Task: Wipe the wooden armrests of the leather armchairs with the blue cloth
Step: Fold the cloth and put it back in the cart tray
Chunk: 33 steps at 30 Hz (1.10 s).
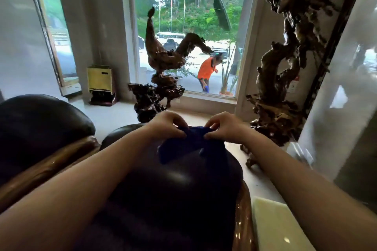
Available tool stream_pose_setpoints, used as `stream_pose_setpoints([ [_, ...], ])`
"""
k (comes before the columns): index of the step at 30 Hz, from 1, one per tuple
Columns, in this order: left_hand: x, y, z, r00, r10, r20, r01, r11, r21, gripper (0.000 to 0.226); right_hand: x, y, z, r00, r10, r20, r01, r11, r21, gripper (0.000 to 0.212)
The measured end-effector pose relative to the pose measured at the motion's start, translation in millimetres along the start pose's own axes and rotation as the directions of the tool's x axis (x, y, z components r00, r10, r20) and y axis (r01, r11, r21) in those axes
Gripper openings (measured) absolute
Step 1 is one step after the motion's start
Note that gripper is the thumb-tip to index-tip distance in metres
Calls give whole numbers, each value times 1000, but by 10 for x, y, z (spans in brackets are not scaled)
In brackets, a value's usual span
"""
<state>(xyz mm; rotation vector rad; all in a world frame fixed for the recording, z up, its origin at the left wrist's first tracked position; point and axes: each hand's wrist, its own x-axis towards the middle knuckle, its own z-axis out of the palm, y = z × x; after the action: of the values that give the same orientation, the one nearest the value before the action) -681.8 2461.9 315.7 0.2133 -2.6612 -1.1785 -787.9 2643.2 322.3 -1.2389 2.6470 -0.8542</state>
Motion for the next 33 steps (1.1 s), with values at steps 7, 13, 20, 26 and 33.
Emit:
stream_pose_setpoints([
  [7,-1154,-506,-1371,991,-51,-122,49,999,-14,23,199,-1670,579,969,-232,84,233,972,-8,21],
  [13,-2349,-1173,-2510,975,-158,-156,158,987,-15,17,319,-3140,1499,923,-349,163,353,936,5,26],
  [20,-3681,-1949,-3803,899,-311,-308,351,933,83,17,492,-4872,2633,820,-507,266,489,862,136,14],
  [26,-4384,-2521,-4600,822,-379,-425,444,894,62,23,767,-5986,3343,714,-615,335,602,783,155,20],
  [33,-4870,-3324,-5535,696,-481,-533,563,827,-11,21,1430,-7204,4238,565,-711,419,698,683,218,27],
])
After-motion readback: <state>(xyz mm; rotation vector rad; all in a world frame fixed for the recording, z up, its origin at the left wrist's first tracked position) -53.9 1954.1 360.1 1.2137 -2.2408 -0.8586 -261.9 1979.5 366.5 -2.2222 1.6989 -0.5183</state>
